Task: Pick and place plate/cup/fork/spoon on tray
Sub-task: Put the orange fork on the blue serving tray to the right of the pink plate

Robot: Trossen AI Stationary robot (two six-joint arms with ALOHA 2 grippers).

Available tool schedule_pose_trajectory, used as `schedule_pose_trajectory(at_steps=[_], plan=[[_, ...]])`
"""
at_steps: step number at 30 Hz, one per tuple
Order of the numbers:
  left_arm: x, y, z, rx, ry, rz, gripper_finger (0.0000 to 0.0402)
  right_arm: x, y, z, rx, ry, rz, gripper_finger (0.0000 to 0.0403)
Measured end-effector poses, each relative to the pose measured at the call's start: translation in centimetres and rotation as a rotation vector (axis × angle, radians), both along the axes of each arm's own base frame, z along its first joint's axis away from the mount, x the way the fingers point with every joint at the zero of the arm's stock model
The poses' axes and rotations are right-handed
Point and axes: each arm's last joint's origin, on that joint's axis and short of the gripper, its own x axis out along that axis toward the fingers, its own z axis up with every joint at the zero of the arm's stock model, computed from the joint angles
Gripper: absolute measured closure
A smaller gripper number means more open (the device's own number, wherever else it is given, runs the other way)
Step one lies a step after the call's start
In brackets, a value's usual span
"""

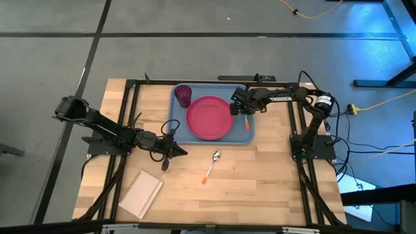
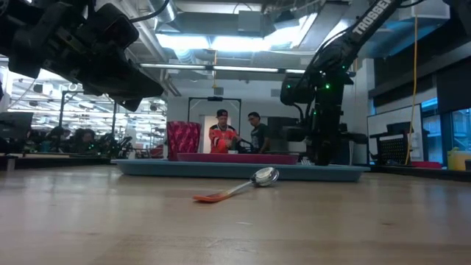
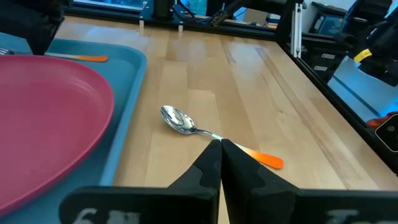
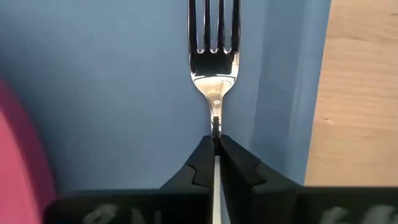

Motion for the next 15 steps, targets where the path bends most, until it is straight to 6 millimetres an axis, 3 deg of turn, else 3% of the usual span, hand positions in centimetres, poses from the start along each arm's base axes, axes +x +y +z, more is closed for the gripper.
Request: schedule_pose_trajectory(at_steps=[15], plan=[[0.00, 0.00, 0.00, 0.000, 0.000, 0.001, 0.0401, 0.28, -0.11, 0.34, -0.006, 0.023, 0.083, 0.0335]])
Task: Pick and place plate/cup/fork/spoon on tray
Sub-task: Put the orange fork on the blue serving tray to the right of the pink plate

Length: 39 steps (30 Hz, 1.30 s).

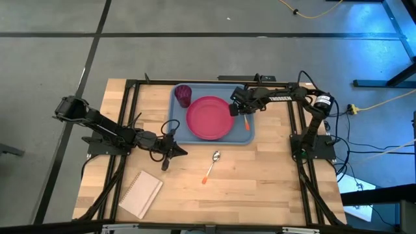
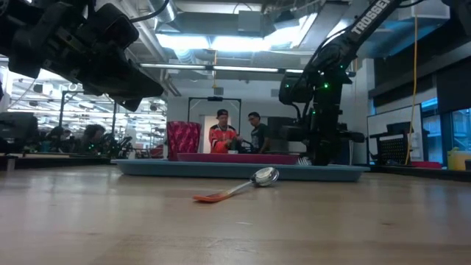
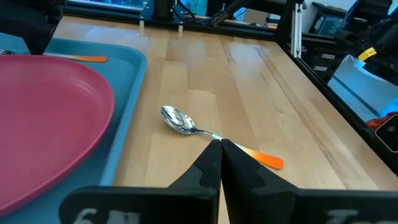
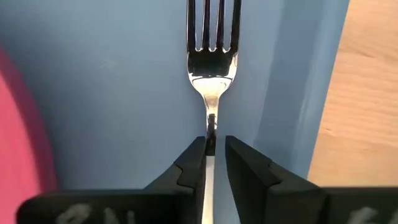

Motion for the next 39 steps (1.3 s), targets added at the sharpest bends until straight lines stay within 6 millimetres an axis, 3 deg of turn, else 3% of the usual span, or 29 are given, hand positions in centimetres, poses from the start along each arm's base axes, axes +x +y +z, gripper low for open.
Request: schedule_pose_trajectory(at_steps=[9, 17, 21, 25, 32, 35, 39], plan=[[0.0, 0.0, 0.0, 0.000, 0.000, 0.000, 0.0401, -0.1, 0.1, 0.8, -0.012, -0.010, 0.020, 0.0307], [0.0, 0.0, 0.0, 0.001, 0.000, 0.004, 0.0401, -0.4, 1.3, 4.6, -0.029, -0.147, 0.073, 0.0304], [0.0, 0.0, 0.0, 0.001, 0.000, 0.005, 0.0401, 0.0, 4.1, 7.1, 0.000, -0.257, 0.196, 0.0304], [0.0, 0.0, 0.0, 0.001, 0.000, 0.005, 0.0401, 0.6, 8.4, 9.0, -0.004, -0.321, 0.365, 0.0304], [0.0, 0.0, 0.0, 0.001, 0.000, 0.006, 0.0401, 1.3, 16.1, 9.6, -0.036, -0.329, 0.585, 0.0304], [0.0, 0.1, 0.0, 0.003, -0.001, 0.013, 0.0401, 1.1, 17.4, 9.5, -0.234, -0.270, 0.503, 0.0304], [0.0, 0.1, 0.0, 0.007, -0.002, 0.030, 0.0401, 0.5, 16.9, 9.7, -0.496, -0.168, 0.399, 0.0304]])
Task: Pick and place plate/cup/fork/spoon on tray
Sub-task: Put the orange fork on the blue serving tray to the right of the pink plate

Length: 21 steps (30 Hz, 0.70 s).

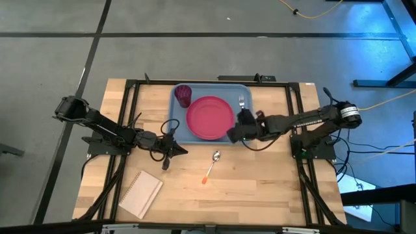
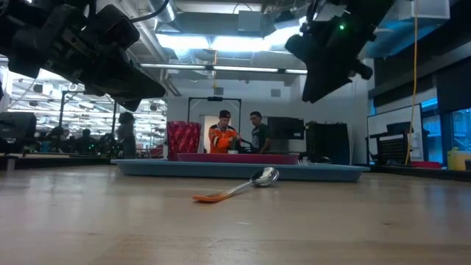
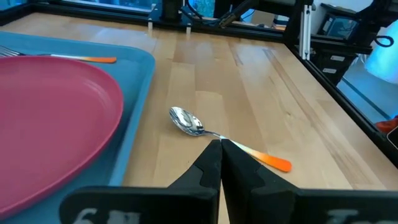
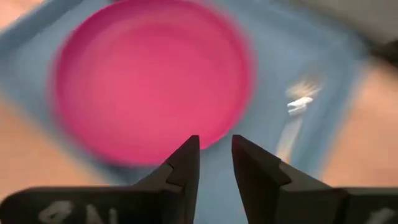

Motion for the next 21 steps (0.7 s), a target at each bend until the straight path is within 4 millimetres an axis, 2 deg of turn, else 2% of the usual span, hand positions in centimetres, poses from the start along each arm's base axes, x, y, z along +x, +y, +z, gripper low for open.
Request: schedule_pose_trajectory(at_steps=[2, 4, 12, 15, 18, 21], plan=[[0.0, 0.0, 0.0, 0.000, 0.000, 0.000, 0.0401, -0.3, -0.9, 0.1, -0.068, 0.028, -0.043, 0.0304], [0.0, 0.0, 0.0, 0.000, -0.001, 0.000, 0.0401, -0.4, -2.2, 0.0, -0.066, 0.070, -0.064, 0.0304], [0.0, 0.0, 0.0, 0.000, 0.000, 0.001, 0.0401, -1.3, -9.2, -0.2, 0.066, 0.138, -0.119, 0.0304], [0.0, 0.0, 0.0, 0.000, 0.000, 0.001, 0.0401, -1.9, -11.6, -0.4, 0.159, 0.114, -0.144, 0.0304], [0.0, 0.0, 0.0, 0.000, 0.000, 0.001, 0.0401, -2.2, -13.2, -0.8, 0.255, 0.080, -0.147, 0.0304], [0.0, 0.0, 0.0, 0.000, -0.001, 0.001, 0.0401, -1.8, -13.9, -1.6, 0.303, 0.072, -0.144, 0.0312]])
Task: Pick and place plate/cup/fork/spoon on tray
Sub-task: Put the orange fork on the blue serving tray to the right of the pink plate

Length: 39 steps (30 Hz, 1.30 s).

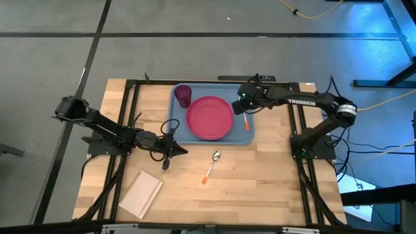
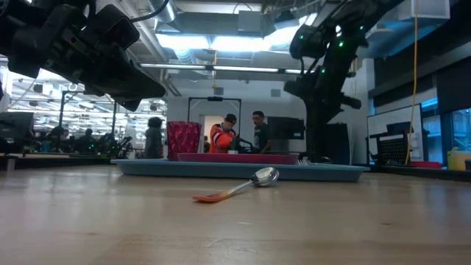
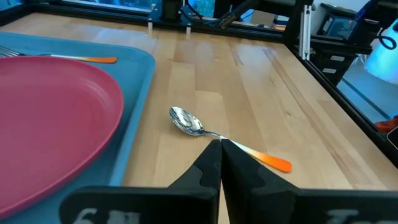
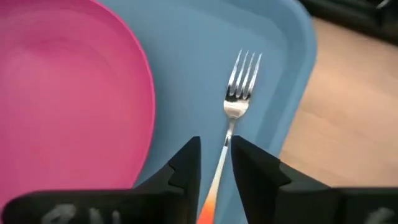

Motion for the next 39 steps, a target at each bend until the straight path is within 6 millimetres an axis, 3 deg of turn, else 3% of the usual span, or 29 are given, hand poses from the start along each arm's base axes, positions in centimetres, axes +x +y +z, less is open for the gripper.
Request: schedule_pose_trajectory(at_steps=[7, 14, 39], plan=[[0.0, 0.0, 0.0, 0.000, 0.000, 0.000, 0.0401, 1.3, -0.9, -3.2, 0.025, 0.070, -0.005, 0.0359], [0.0, 0.0, 0.0, 0.000, 0.000, 0.000, 0.0401, 1.7, -2.1, -5.1, 0.094, 0.082, 0.013, 0.0398], [0.0, 0.0, 0.0, 0.000, 0.000, 0.000, 0.0401, 1.7, -2.0, -5.8, 0.137, 0.075, 0.017, 0.0401]])
